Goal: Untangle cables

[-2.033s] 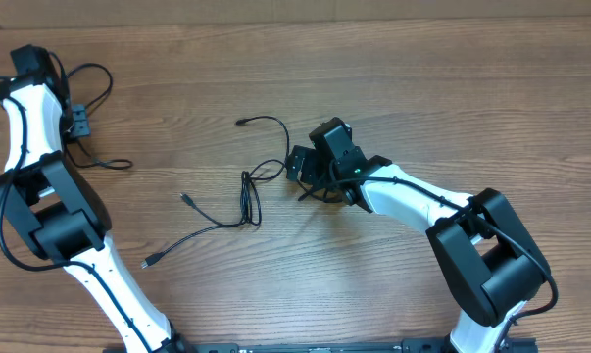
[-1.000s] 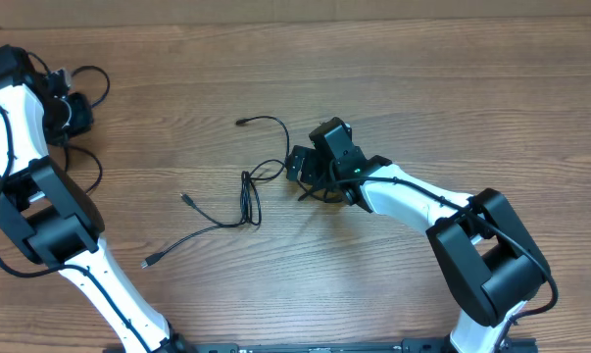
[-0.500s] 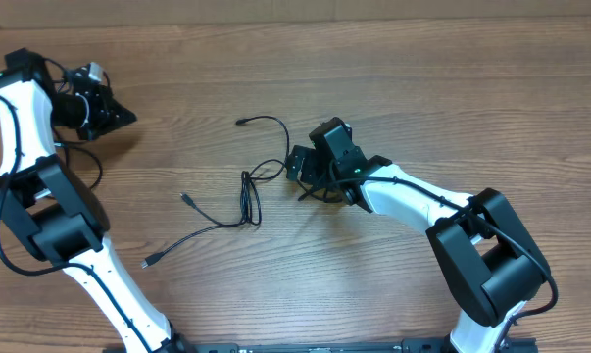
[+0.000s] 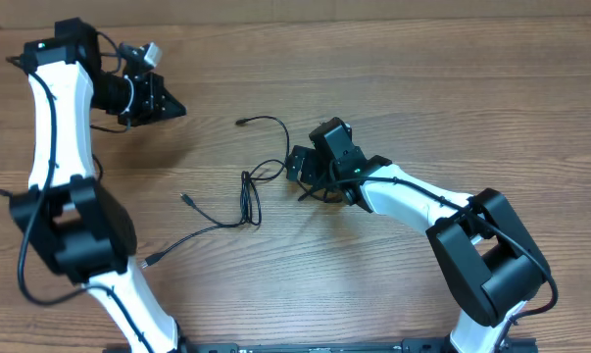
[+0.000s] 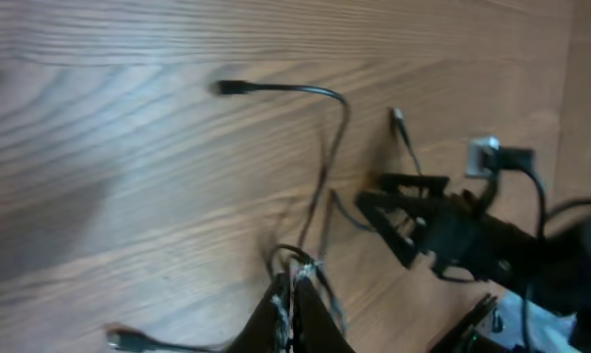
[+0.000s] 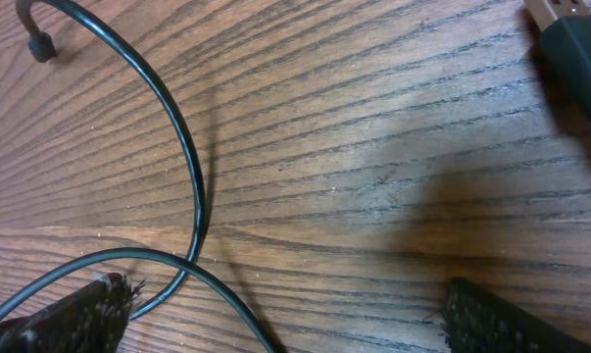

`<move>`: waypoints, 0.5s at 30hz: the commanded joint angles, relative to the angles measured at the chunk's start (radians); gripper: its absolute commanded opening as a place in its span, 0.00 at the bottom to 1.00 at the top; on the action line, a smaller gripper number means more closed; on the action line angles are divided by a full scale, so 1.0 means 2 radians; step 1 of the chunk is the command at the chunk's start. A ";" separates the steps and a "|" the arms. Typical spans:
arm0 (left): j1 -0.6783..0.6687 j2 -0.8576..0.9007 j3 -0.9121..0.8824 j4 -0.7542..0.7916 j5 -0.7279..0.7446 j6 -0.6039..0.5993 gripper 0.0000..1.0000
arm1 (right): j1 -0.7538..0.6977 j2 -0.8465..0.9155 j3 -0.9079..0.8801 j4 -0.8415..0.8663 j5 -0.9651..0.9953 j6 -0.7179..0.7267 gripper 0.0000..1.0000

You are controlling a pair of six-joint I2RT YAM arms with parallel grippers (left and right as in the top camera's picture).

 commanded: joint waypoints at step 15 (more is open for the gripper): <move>-0.100 -0.176 -0.348 0.174 0.010 -0.058 0.09 | -0.001 -0.015 0.004 0.003 0.001 -0.002 1.00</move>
